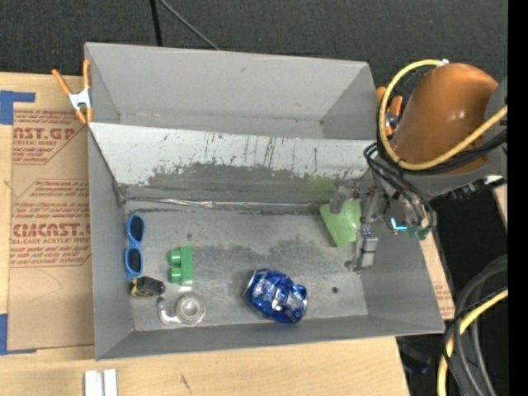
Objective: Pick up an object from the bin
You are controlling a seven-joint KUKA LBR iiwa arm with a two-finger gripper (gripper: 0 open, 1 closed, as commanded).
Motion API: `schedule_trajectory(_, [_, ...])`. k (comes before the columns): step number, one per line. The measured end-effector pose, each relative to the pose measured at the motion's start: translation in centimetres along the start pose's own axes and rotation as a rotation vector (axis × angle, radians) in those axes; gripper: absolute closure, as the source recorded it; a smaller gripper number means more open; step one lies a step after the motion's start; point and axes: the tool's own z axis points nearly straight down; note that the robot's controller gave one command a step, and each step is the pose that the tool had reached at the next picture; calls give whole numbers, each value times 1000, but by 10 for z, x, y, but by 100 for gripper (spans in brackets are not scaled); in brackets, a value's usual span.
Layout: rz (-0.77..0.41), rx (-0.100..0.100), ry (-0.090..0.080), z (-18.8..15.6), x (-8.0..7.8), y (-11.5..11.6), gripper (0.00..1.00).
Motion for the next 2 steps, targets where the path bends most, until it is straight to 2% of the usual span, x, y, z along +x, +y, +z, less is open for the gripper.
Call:
schedule_trajectory(1, [29, -3, 6, 80, -7, 26, 0])
schedule_trajectory(2, [-14, -2, 5, 117, 20, 76, 0])
